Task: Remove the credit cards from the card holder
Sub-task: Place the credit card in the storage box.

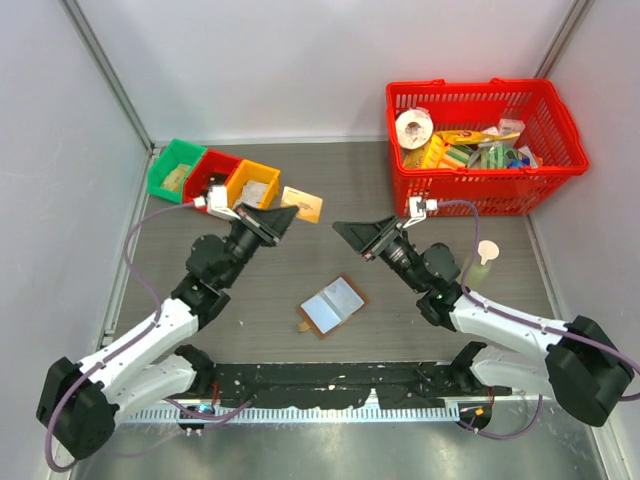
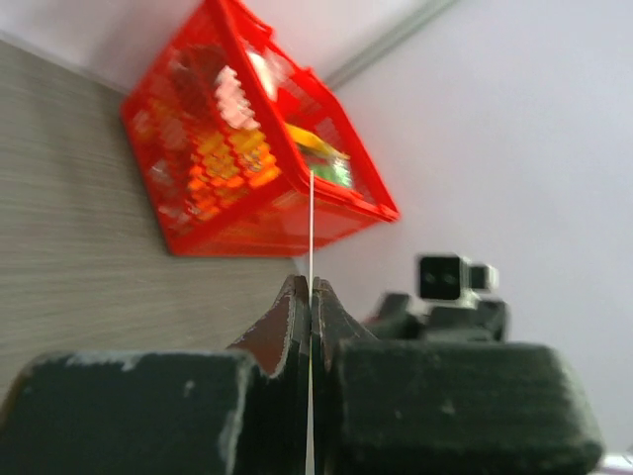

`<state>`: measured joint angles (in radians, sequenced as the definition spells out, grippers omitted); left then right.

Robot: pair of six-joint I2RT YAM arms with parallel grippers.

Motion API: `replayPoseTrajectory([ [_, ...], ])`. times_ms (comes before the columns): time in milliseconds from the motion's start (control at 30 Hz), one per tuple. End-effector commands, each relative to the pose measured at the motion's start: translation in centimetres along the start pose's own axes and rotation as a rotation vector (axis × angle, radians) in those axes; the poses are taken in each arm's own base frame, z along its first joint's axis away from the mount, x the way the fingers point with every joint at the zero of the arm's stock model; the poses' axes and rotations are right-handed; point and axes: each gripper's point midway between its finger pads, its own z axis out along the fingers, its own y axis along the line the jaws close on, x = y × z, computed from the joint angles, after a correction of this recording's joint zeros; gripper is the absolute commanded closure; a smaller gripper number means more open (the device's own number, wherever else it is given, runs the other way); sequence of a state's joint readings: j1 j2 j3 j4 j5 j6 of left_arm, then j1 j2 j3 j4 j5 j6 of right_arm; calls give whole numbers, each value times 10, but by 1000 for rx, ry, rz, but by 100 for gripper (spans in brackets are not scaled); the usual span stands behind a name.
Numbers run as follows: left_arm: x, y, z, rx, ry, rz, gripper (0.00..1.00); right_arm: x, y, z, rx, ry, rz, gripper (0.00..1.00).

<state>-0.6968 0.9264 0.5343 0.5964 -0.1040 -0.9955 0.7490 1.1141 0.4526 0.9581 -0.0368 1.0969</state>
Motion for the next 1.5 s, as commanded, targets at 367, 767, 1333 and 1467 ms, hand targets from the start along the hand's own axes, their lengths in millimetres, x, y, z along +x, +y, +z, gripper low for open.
replayPoseTrajectory([
  [367,-152,179,-25,-614,228,456,100,-8,-34,-37,212,123,-505,24],
  [767,-271,289,-31,-786,230,589,100,8,-49,-55,204,277,-704,18],
  [1333,-338,416,2,-798,155,694,100,32,-80,-59,249,414,-697,17],
  [1467,-330,440,5,-775,193,637,100,35,-83,-55,254,428,-693,17],
])
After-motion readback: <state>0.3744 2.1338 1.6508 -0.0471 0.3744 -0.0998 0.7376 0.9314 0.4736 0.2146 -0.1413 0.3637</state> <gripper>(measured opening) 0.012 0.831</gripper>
